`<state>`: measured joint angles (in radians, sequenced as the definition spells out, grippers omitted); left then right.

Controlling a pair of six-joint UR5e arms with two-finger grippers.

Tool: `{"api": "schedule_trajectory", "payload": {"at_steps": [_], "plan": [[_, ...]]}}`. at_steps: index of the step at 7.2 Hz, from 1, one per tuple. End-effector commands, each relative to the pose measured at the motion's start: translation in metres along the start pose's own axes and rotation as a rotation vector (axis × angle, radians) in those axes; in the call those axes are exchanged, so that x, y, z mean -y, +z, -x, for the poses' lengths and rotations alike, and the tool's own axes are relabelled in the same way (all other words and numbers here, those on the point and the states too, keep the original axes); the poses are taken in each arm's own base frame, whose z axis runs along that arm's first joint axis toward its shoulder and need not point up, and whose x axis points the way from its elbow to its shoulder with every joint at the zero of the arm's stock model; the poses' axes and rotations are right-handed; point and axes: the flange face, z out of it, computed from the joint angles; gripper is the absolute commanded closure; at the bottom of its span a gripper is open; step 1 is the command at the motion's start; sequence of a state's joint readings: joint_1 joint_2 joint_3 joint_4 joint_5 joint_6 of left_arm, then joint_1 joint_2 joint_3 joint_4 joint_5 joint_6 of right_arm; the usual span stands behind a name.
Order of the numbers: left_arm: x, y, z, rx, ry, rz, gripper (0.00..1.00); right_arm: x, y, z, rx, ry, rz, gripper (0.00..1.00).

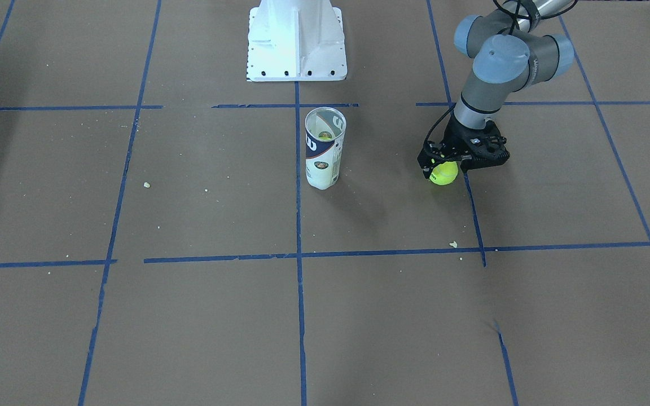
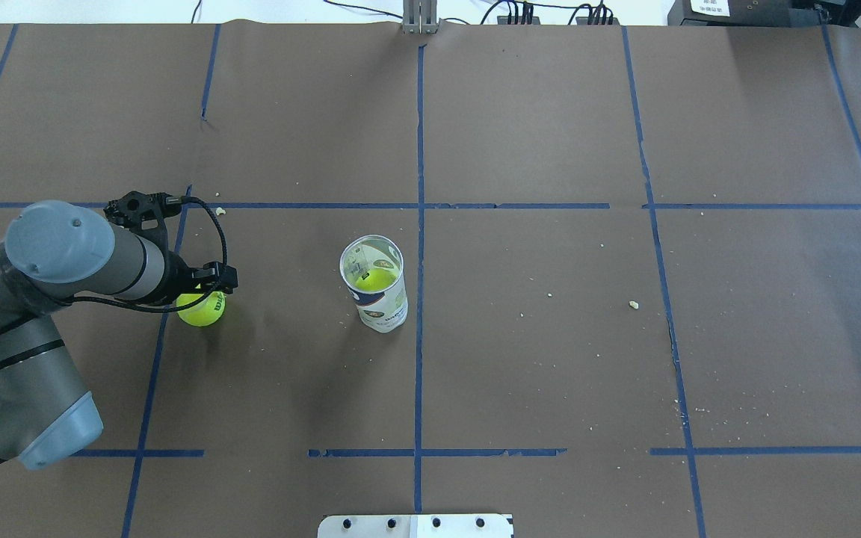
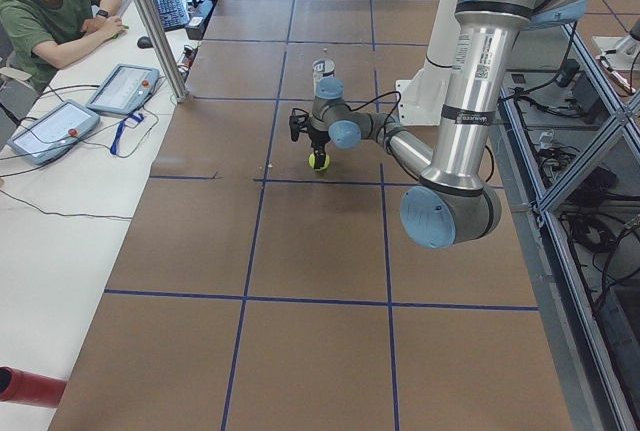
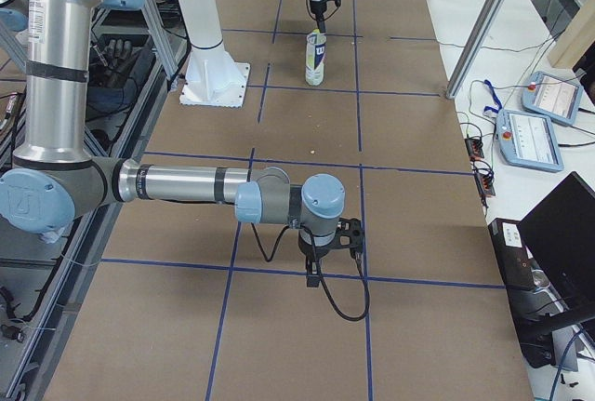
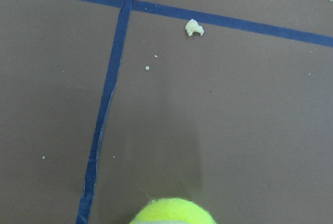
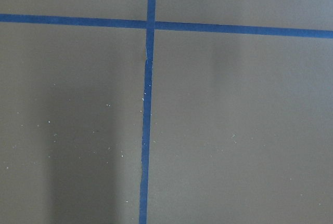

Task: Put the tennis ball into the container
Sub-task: 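Close the left gripper on the tennis ball and lift it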

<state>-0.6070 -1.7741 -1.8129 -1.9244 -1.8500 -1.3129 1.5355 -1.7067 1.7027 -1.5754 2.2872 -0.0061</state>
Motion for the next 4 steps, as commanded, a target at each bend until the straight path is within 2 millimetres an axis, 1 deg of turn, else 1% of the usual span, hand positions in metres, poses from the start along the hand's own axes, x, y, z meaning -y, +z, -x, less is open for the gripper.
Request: {"api": "schedule_trajectory", "payload": {"at_steps": [1, 2, 3, 4], "plan": [[-0.0115, 0.0142, -0.0009, 0.019, 0.013, 0.015, 0.0, -0.0003, 0.0002, -0.0002, 0.0, 0.0, 0.0, 0.0], [-0.0124, 0.0146, -0.0012, 0.019, 0.014, 0.017, 0.0, -0.0003, 0.0002, -0.0002, 0.0, 0.0, 0.0, 0.0], [-0.0125, 0.015, -0.0002, 0.022, 0.023, 0.018, 0.11, -0.0003, 0.0002, -0.0002, 0.0, 0.0, 0.0, 0.0], [-0.0132, 0.0088, -0.0018, 0.013, 0.027, 0.017, 0.87, -0.0003, 0.0002, -0.0002, 0.0, 0.0, 0.0, 0.0]]}}
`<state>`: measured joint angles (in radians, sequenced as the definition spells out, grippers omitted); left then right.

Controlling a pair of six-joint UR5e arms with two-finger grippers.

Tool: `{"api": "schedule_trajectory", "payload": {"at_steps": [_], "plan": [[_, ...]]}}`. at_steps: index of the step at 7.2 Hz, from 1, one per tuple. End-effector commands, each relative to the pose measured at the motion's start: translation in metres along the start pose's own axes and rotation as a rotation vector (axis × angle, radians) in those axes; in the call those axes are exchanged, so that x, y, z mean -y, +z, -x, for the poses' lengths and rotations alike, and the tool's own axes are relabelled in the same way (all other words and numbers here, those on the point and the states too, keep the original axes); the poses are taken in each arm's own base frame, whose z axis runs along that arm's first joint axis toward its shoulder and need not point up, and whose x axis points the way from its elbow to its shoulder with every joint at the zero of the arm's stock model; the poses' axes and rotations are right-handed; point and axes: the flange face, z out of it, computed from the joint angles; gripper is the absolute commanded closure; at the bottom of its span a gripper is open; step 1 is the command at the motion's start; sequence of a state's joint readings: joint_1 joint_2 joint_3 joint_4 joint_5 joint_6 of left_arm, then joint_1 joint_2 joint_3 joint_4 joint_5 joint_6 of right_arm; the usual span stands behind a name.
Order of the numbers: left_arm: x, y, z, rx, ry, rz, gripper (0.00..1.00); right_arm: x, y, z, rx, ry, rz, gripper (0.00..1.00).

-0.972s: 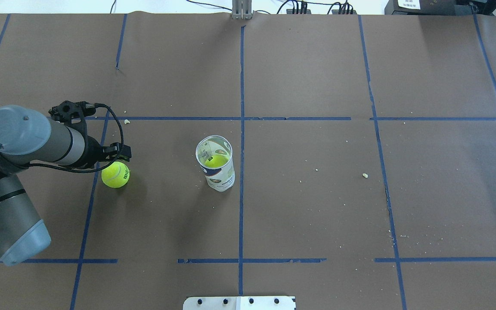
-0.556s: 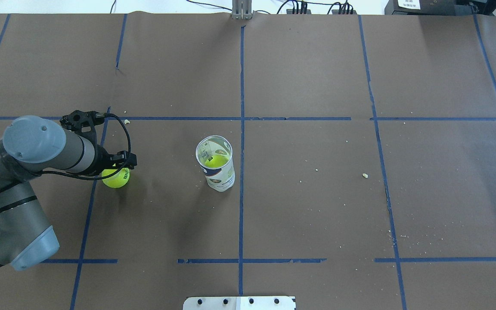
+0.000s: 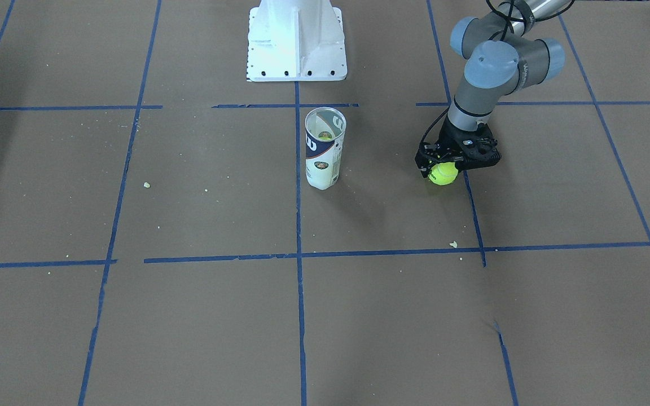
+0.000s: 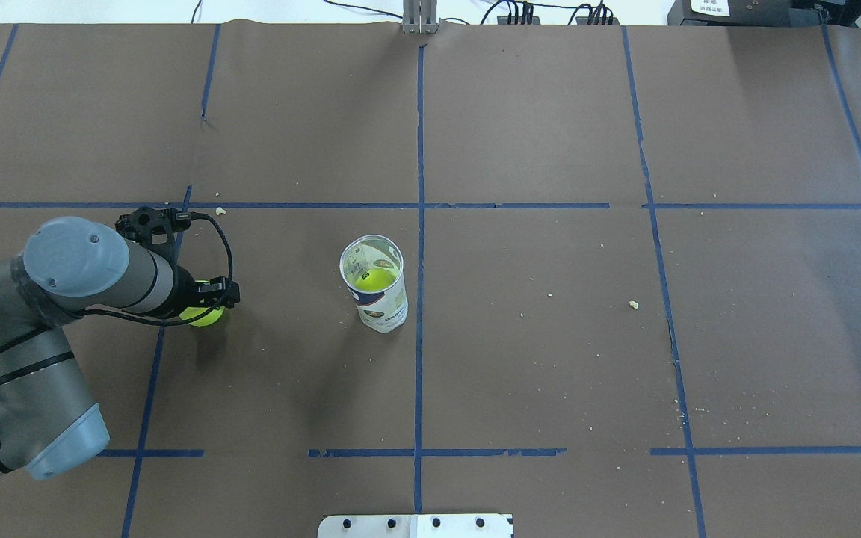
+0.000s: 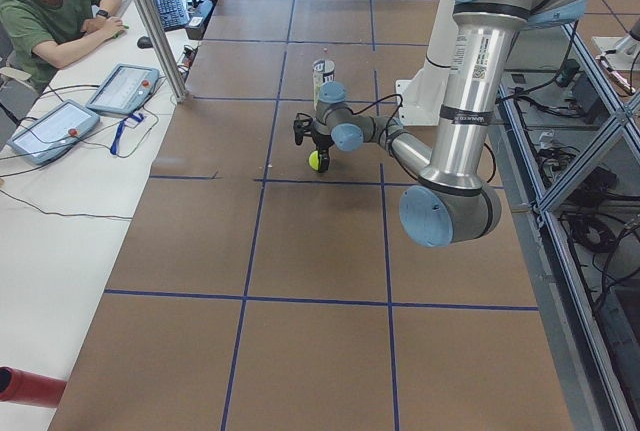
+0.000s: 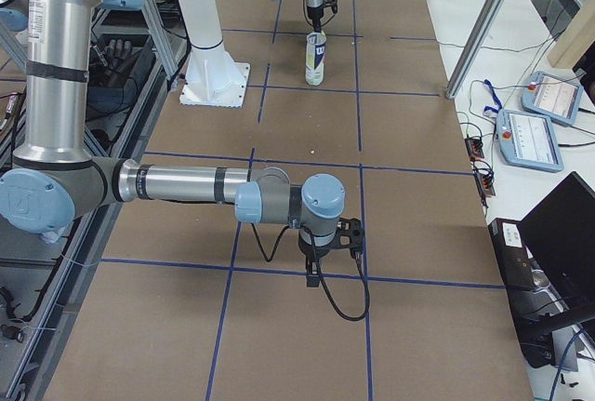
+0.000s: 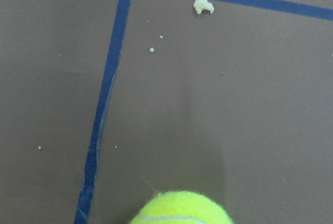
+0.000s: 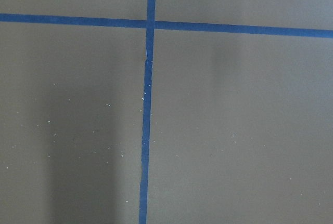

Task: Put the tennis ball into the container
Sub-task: 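Close the left gripper on the tennis ball and lift it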

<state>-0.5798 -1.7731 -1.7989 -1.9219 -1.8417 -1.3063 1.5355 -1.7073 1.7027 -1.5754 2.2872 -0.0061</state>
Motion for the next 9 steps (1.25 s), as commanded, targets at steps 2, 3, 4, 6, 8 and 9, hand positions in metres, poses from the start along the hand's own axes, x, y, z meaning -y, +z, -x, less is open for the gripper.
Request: {"api": "schedule_trajectory", "payload": {"at_steps": [2, 3, 4, 6, 8, 9], "plan": [[0.001, -0.02, -0.008, -0.006, 0.002, -0.003, 1.0, 0.0, 0.0, 0.0, 0.0, 0.0, 0.0, 0.0], [0.0, -0.04, -0.013, -0.007, -0.002, -0.008, 1.0, 0.0, 0.0, 0.0, 0.0, 0.0, 0.0, 0.0], [0.0, -0.07, -0.018, -0.008, -0.01, -0.015, 1.0, 0.0, 0.0, 0.0, 0.0, 0.0, 0.0, 0.0], [0.032, -0.127, -0.064, -0.003, -0.055, -0.051, 1.0, 0.0, 0.0, 0.0, 0.0, 0.0, 0.0, 0.0], [0.043, -0.176, -0.117, -0.047, -0.075, -0.018, 1.0, 0.0, 0.0, 0.0, 0.0, 0.0, 0.0, 0.0], [0.038, -0.198, -0.135, -0.068, -0.074, 0.006, 1.0, 0.0, 0.0, 0.0, 0.0, 0.0, 0.0, 0.0]]}}
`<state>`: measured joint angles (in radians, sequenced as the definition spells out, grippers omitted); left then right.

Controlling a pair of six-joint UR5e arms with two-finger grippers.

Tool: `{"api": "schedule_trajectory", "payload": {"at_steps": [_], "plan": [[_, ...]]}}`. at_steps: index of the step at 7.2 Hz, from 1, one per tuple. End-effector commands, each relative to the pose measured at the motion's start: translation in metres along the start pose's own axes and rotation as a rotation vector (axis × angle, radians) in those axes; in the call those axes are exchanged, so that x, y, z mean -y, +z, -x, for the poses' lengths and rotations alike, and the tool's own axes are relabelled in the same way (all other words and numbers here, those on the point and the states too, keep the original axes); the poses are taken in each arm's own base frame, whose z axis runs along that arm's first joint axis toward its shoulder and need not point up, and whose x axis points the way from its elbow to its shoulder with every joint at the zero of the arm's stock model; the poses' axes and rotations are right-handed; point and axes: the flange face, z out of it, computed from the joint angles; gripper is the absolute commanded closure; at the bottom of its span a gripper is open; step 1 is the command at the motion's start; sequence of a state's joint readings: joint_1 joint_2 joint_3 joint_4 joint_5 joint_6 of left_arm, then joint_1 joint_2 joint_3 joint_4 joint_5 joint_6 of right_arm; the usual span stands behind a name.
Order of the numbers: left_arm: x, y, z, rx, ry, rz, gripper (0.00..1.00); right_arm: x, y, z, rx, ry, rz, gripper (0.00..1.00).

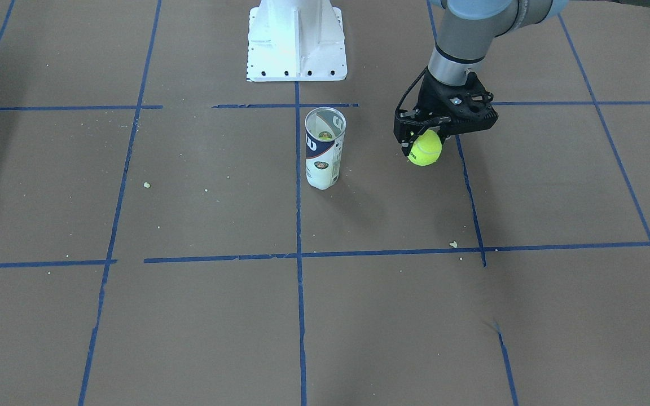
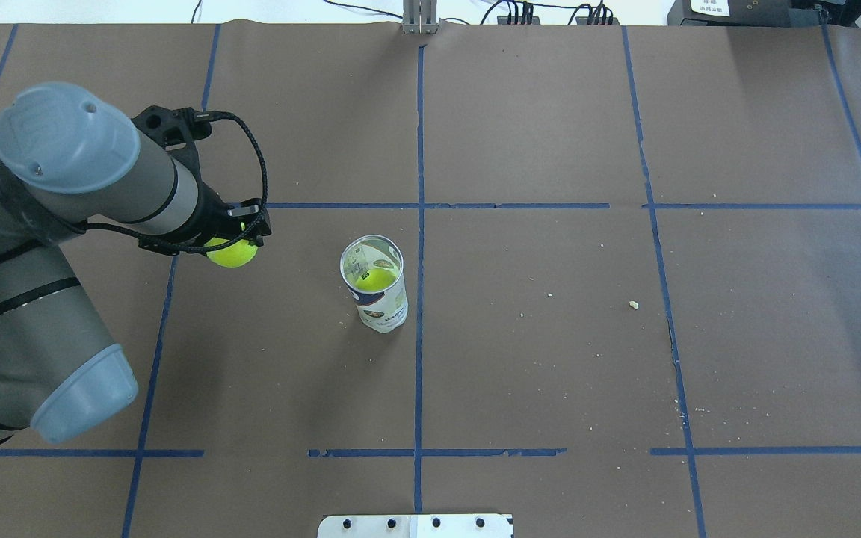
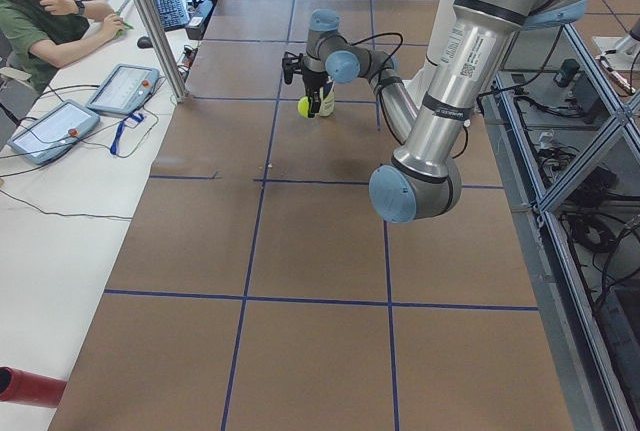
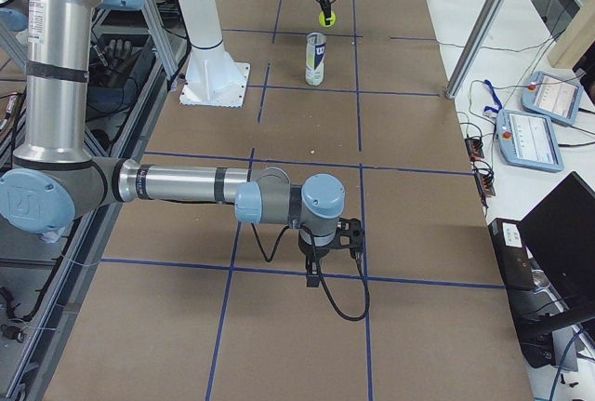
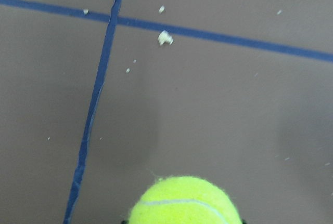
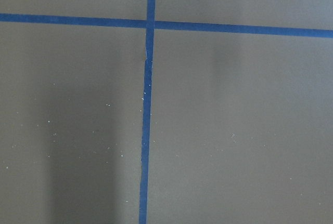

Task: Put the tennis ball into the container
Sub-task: 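Carry the ball with the left gripper over the clear cup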

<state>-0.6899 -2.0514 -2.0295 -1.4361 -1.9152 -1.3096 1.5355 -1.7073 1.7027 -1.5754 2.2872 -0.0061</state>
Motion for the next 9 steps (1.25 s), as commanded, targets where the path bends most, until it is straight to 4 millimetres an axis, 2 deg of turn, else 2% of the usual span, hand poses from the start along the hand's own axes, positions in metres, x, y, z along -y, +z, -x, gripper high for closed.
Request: {"api": "schedule_trajectory", "payload": {"at_steps": [1, 3, 4, 6, 8, 9], "plan": [[-0.006, -0.045, -0.047, -0.013, -0.01, 0.031, 1.0, 0.0, 0.0, 0.0, 0.0, 0.0, 0.0, 0.0], [-0.01, -0.07, -0.078, -0.043, -0.084, 0.035, 1.0, 0.001, 0.0, 0.0, 0.0, -0.001, -0.001, 0.0], [-0.011, -0.071, -0.09, -0.049, -0.108, 0.039, 1.0, 0.0, 0.0, 0.0, 0.0, 0.0, 0.0, 0.0], [-0.025, -0.057, -0.133, -0.041, -0.122, 0.077, 1.0, 0.001, 0.0, 0.0, 0.0, -0.001, -0.001, 0.0], [-0.031, -0.047, -0.143, -0.032, -0.117, 0.09, 1.0, 0.001, 0.0, 0.0, 0.0, -0.001, -0.001, 0.0], [-0.032, -0.046, -0.143, -0.032, -0.116, 0.092, 0.68, 0.0, 0.0, 0.0, 0.0, 0.0, 0.0, 0.0]]}}
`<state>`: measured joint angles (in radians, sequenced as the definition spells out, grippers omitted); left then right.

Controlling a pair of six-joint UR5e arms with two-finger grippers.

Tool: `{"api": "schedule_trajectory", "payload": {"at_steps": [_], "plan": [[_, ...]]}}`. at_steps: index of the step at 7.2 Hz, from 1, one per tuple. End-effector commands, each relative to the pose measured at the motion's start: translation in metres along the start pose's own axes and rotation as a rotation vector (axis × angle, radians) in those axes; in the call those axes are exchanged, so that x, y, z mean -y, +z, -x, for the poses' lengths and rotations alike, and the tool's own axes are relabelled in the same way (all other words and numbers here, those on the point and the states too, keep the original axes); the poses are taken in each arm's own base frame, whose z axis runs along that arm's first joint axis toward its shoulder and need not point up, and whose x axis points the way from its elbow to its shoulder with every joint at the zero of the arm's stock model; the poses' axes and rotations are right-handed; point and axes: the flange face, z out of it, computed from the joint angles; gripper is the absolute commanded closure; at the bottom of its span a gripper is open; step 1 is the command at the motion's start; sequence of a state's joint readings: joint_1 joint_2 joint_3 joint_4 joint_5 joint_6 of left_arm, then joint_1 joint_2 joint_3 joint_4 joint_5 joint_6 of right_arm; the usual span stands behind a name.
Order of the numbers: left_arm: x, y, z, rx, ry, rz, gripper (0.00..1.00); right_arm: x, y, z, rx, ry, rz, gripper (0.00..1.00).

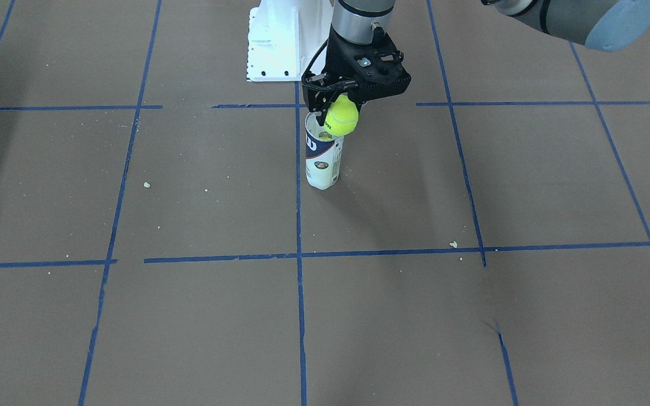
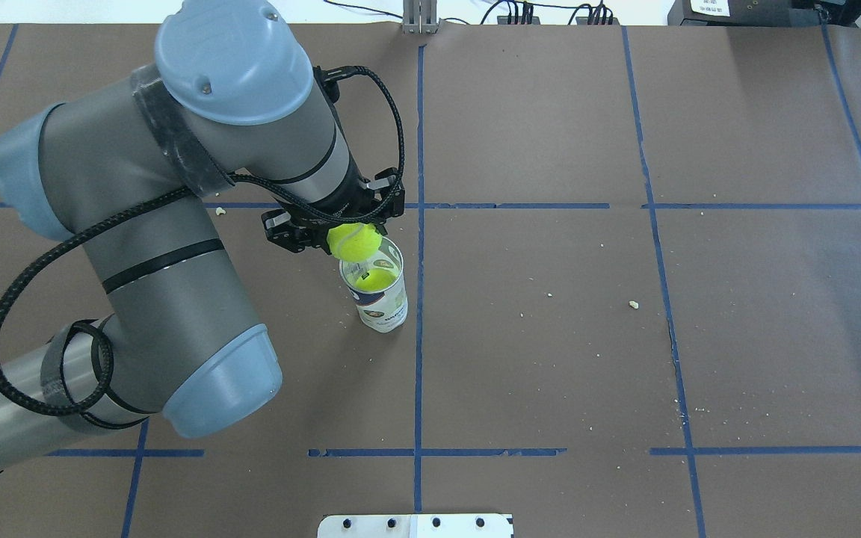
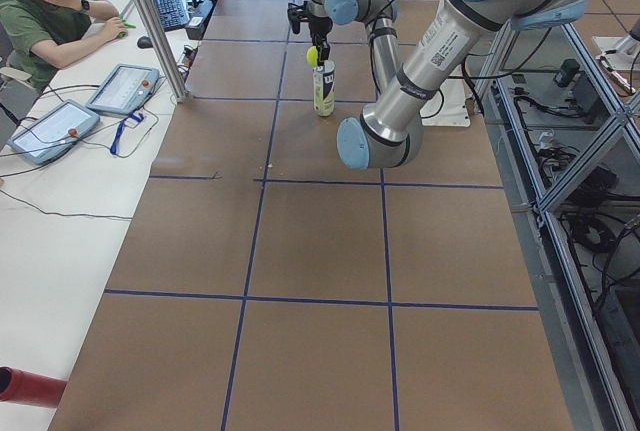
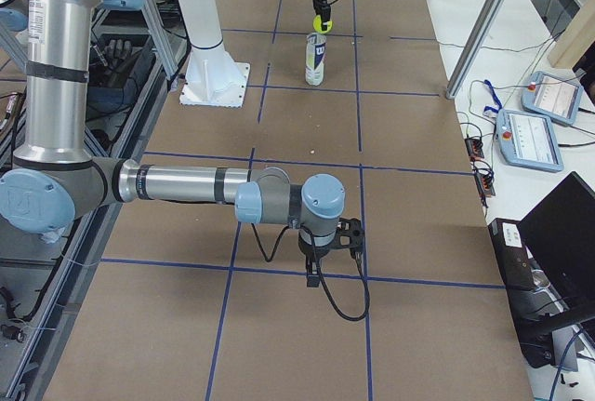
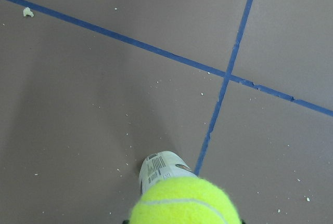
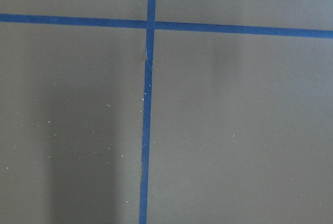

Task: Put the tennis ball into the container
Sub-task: 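Carry the ball with the left gripper over the clear cup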

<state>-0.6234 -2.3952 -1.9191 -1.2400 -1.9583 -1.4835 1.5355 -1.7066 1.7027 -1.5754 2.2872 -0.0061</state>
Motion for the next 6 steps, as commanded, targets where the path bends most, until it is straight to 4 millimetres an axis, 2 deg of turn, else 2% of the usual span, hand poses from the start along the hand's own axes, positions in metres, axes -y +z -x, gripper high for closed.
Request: {"api": "schedule_trajectory", "payload": {"at_steps": [1, 2, 5, 6], "plan": [[-0.011, 0.008, -0.004, 0.006, 0.014, 0.013, 0.35, 0.0, 0.0, 0.0, 0.0, 0.0, 0.001, 0.0], [-0.013, 0.008, -0.004, 0.005, 0.017, 0.013, 0.0, 0.0, 0.0, 0.0, 0.0, 0.0, 0.001, 0.0], [-0.012, 0.005, 0.0, 0.0, 0.03, 0.009, 0.0, 0.0, 0.0, 0.0, 0.0, 0.0, 0.001, 0.0], [-0.009, -0.004, 0.006, -0.012, 0.069, -0.001, 0.0, 0.0, 0.0, 0.0, 0.0, -0.001, -0.001, 0.0]]}}
